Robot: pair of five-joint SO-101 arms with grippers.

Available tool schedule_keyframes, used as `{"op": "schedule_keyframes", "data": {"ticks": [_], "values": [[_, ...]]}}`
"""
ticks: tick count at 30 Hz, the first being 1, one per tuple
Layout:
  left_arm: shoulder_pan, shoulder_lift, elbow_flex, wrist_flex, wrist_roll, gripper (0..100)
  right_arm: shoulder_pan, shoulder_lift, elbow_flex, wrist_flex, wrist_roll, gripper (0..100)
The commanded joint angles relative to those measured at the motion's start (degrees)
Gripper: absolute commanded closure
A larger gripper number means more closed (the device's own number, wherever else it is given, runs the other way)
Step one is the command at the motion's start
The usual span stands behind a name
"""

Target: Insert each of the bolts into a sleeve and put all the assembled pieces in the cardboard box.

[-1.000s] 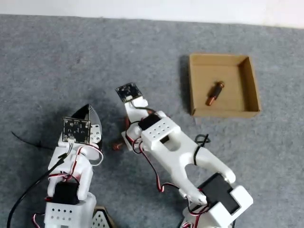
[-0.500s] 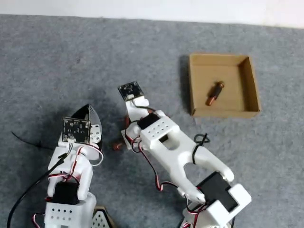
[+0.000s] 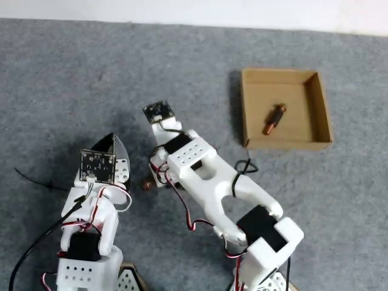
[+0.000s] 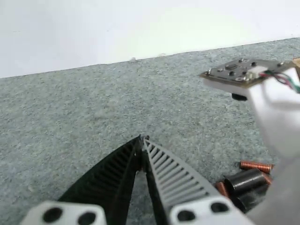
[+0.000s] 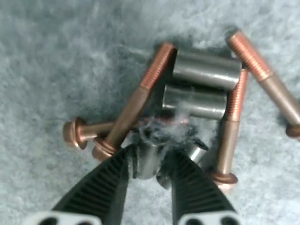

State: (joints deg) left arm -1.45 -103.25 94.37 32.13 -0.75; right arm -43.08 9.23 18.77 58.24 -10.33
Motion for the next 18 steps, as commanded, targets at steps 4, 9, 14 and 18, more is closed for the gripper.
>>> {"op": "schedule_keyframes", "data": {"ticks": [4, 9, 14, 18], "values": [[-0.6, -0.5, -1.2, -2.3, 0.0, 99, -0.8, 0.2, 0.0, 1.2, 0.9, 95.3], [-0.6, -0.5, -1.2, -2.3, 0.0, 99, -2.5, 0.2, 0.0, 4.3, 4.7, 95.3], [-0.6, -0.5, -1.2, -2.3, 0.0, 99, -2.7, 0.3, -0.1, 6.5, 5.6, 95.3], [-0.6, -0.7, -1.2, -2.3, 0.0, 99, -2.7, 0.3, -0.2, 6.9, 7.3, 95.3]]}}
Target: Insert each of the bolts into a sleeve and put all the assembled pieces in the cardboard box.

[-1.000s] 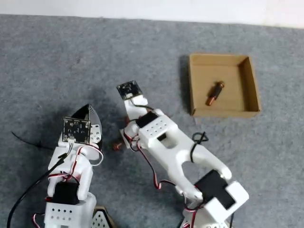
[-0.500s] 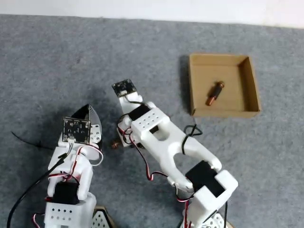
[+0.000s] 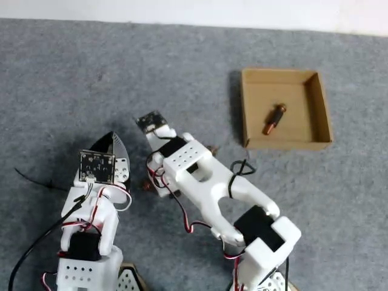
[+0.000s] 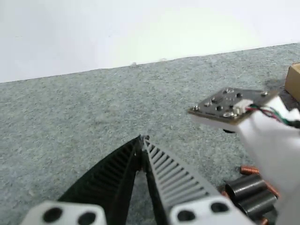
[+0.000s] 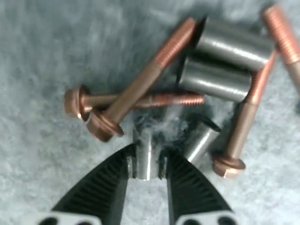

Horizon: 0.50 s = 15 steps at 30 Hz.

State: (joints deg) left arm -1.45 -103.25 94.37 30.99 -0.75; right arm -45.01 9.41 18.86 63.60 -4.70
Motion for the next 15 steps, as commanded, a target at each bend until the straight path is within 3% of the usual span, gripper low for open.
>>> {"op": "schedule_keyframes", "data": {"ticks": [1, 8, 15], "values": [[-0.6, -0.7, -1.2, -1.1, 0.0, 99, -0.7, 0.1, -0.2, 1.7, 2.4, 95.3], [-0.6, -0.7, -1.2, -1.1, 0.0, 99, -0.7, 0.1, -0.1, 2.4, 4.1, 87.8], [-0.6, -0.7, -1.2, -1.1, 0.0, 99, -0.7, 0.3, 0.0, 0.4, 4.6, 87.8]]}}
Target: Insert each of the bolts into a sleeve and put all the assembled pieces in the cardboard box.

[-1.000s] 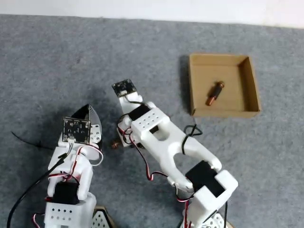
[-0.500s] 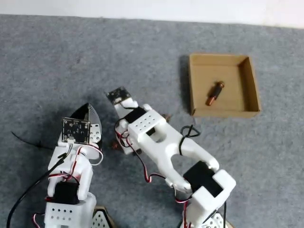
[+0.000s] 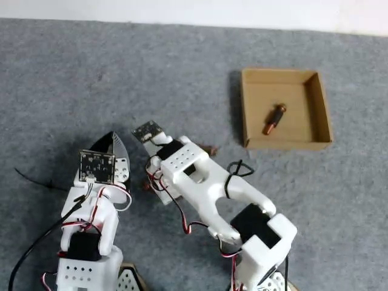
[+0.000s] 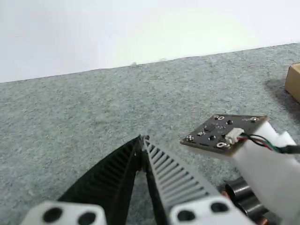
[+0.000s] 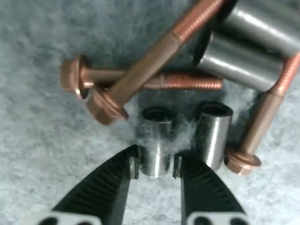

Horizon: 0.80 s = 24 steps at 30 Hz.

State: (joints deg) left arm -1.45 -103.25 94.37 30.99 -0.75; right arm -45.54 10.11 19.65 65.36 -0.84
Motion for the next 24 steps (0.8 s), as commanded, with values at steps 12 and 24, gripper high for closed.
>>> {"op": "schedule_keyframes", "data": {"ticks": [12, 24], "values": [[-0.6, -0.8, -1.2, -1.1, 0.0, 99, 1.5, 4.9, -2.2, 1.7, 5.0, 99.3], [-0.6, -0.8, -1.3, -1.1, 0.0, 99, 15.7, -9.2, -3.6, -0.7, 5.6, 99.5]]}}
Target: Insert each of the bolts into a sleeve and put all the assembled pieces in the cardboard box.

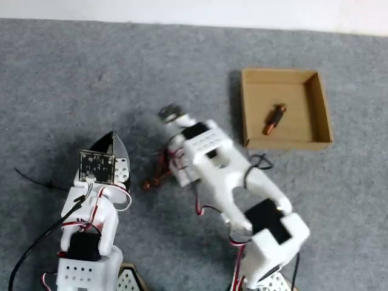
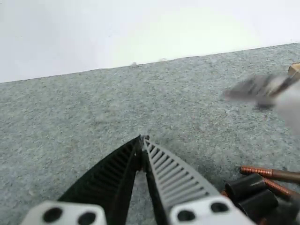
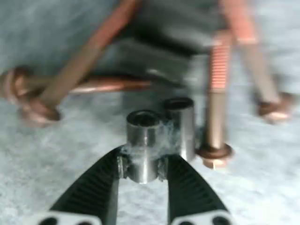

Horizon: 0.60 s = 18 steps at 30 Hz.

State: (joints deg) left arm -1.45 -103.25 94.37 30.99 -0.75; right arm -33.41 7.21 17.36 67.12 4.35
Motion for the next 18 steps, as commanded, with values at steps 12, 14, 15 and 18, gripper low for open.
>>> {"op": "schedule_keyframes", "data": {"ticks": [12, 14, 15, 18], "values": [[-0.6, -0.8, -1.2, -1.1, 0.0, 99, 6.3, -18.6, 7.4, -9.7, 0.4, 99.5], [-0.6, -0.8, -1.2, -1.1, 0.0, 99, 6.4, -21.3, 10.0, -11.7, 0.4, 99.5], [-0.6, -0.8, -1.2, -1.1, 0.0, 99, 6.8, -22.8, 11.2, -12.7, 0.4, 99.5], [-0.5, -0.7, -1.1, -1.1, 0.0, 99, 8.4, -27.6, 14.6, -15.5, 0.5, 99.5]]}}
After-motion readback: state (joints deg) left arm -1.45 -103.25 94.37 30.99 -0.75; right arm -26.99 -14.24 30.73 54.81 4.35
